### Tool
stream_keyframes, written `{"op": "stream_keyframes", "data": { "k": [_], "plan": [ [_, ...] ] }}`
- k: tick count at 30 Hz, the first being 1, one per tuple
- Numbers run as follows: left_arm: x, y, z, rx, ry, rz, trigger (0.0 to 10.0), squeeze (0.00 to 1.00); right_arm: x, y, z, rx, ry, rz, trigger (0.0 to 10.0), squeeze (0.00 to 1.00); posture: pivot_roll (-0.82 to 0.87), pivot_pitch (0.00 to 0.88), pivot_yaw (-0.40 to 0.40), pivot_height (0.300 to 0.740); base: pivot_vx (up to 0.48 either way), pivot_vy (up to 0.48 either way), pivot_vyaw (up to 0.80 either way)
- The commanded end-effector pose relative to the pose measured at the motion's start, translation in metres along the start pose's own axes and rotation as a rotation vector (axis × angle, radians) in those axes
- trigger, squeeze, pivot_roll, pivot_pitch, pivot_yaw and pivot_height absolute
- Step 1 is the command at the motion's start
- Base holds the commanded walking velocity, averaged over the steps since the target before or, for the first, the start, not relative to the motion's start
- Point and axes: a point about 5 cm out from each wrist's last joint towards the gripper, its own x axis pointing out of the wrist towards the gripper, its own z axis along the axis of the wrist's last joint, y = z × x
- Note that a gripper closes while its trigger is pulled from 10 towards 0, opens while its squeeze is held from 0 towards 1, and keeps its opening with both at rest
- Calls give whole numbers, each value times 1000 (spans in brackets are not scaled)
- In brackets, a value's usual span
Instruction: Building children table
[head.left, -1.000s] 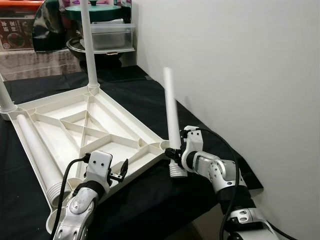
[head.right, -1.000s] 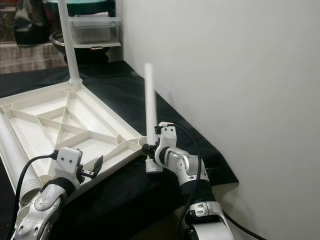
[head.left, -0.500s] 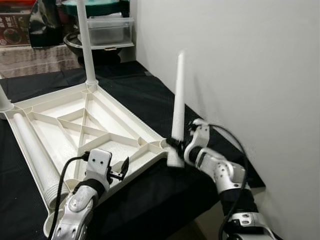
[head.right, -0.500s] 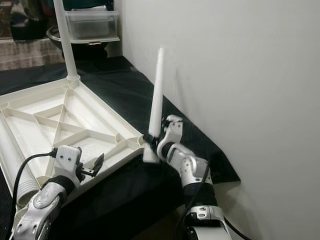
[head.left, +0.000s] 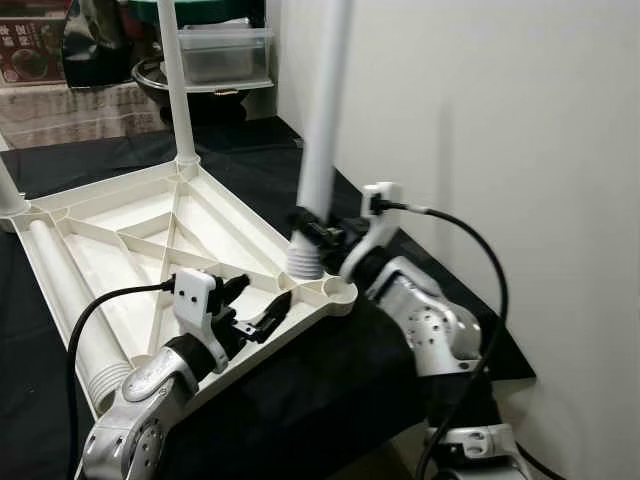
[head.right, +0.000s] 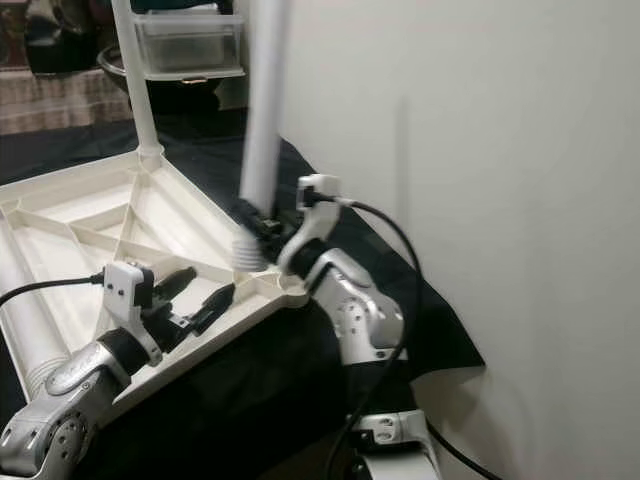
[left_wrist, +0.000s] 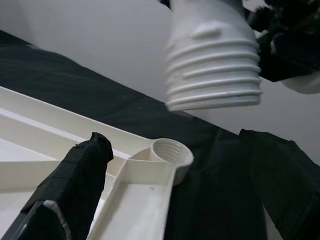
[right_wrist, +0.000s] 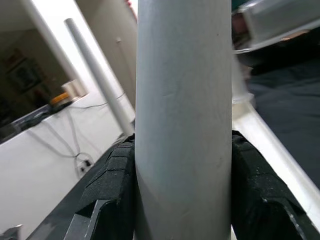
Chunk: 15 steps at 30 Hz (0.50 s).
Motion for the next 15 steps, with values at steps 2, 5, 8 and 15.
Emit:
{"op": "stream_keyframes", "data": {
  "k": [2,5,8,15],
  "plan": [
    [0,-9,5,-22,41,-149,10000,0,0,15,-4,-26,-20,80,0,0,21,0,-87,740,0,0,0],
    [1,-9,4,-23,63,-184,10000,0,2,23,-5,-28,-23,122,0,0,18,0,-81,740,0,0,0],
    [5,-7,3,-15,73,-188,10000,0,2,33,-5,-33,-26,178,0,0,15,0,-77,740,0,0,0],
    [11,-8,12,-14,55,-212,10000,0,-2,41,-14,-42,-2,231,0,0,13,0,-71,740,0,0,0]
  ]
}}
